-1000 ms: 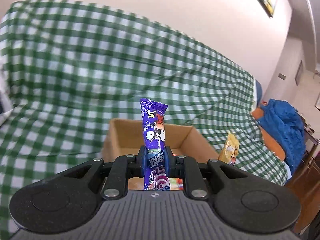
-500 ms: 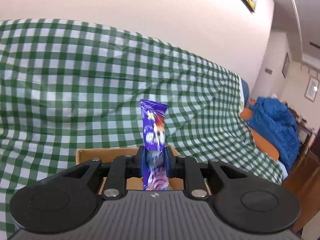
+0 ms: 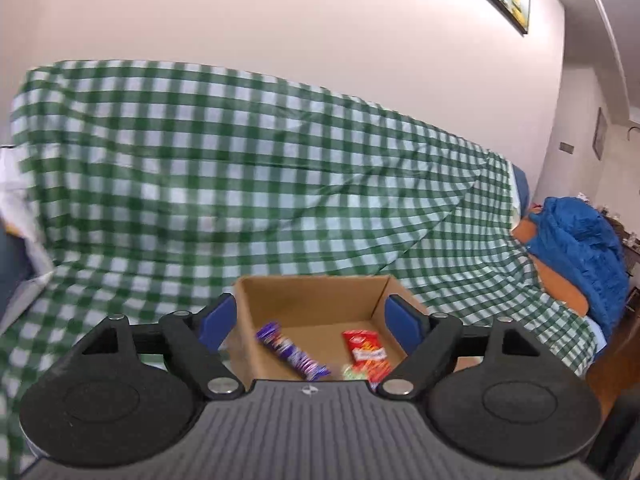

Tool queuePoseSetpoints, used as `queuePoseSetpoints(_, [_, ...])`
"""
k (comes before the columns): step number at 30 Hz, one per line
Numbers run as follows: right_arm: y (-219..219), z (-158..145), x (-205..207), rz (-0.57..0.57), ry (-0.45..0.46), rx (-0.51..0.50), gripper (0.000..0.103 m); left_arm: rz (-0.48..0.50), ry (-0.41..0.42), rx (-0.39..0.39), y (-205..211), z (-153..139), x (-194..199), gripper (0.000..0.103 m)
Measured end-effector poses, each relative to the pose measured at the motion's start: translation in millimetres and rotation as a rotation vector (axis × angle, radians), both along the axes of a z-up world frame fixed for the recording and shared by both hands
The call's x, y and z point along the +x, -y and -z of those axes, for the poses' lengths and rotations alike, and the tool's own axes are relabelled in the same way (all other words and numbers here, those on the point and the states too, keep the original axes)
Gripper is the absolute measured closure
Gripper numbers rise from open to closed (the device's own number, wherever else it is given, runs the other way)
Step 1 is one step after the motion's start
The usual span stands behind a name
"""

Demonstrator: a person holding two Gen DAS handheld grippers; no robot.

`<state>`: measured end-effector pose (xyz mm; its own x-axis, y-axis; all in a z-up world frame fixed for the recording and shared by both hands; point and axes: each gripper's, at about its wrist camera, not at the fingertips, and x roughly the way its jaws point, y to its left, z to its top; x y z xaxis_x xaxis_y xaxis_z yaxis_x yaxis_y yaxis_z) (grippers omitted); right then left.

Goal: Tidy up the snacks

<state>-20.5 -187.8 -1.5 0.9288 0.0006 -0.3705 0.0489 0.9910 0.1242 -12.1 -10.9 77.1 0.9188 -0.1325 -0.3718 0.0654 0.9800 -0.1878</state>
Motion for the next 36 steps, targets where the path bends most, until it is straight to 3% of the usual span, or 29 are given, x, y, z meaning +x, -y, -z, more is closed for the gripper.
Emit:
queuePoseSetpoints(5, [4.8, -9.8, -15.7, -0.004, 0.004, -0.032, 0.001, -0.023, -0.055, -0.004, -5.9, 10.8, -35.0, 0.013])
queuePoseSetpoints(6, [6.4, -13.1, -20.1, -0.003, 0.004, -0.042, 0.001, -0.006, -0.072, -0.015, -5.6, 14.4, -40.6, 0.012])
queuePoseSetpoints(8, [11.5, -20.0, -28.5, 0.006, 0.0, -0.055, 0.001, 0.023, -0.095, -0.035, -4.5, 19.5, -48.5, 0.001])
queuePoseSetpoints(11, [24.3, -33.0, -43.0, 0.016, -0.013, -0.06, 0.001, 0.086, -0.111, -0.031, -1.7, 30.5, -58.6, 0.0])
queuePoseSetpoints(15, [35.7, -42.9, -53.9, 0.01, -0.041, -0.123, 0.0, 0.107, -0.125, -0.028, -0.4, 62.0, -64.8, 0.0])
queuePoseSetpoints(19, [32.0, -35.4, -57.7, -0.033, -0.096, -0.136, 0.0, 0.095, -0.235, 0.033, 6.3, 101.4, -62.3, 0.0])
queuePoseSetpoints(22, [20.3, -31.6, -56.8, -0.073, -0.091, -0.183, 0.0, 0.043, -0.237, 0.017, 2.3, 102.3, -54.1, 0.0])
queuePoseSetpoints(26, [16.8, -27.2, -44.9, -0.074, -0.147, -0.138, 0.0, -0.004, -0.227, 0.0, -7.6, 97.6, -48.7, 0.0])
queuePoseSetpoints(30, [14.5, -25.8, -39.1, -0.077, -0.173, -0.111, 0.0, -0.011, -0.233, -0.045, -12.2, 91.2, -44.7, 0.0])
queuePoseSetpoints(36, [7.9, -19.0, -35.4, -0.104, -0.185, -0.176, 0.0, 0.007, -0.225, -0.036, 2.0, 88.1, -37.1, 0.0])
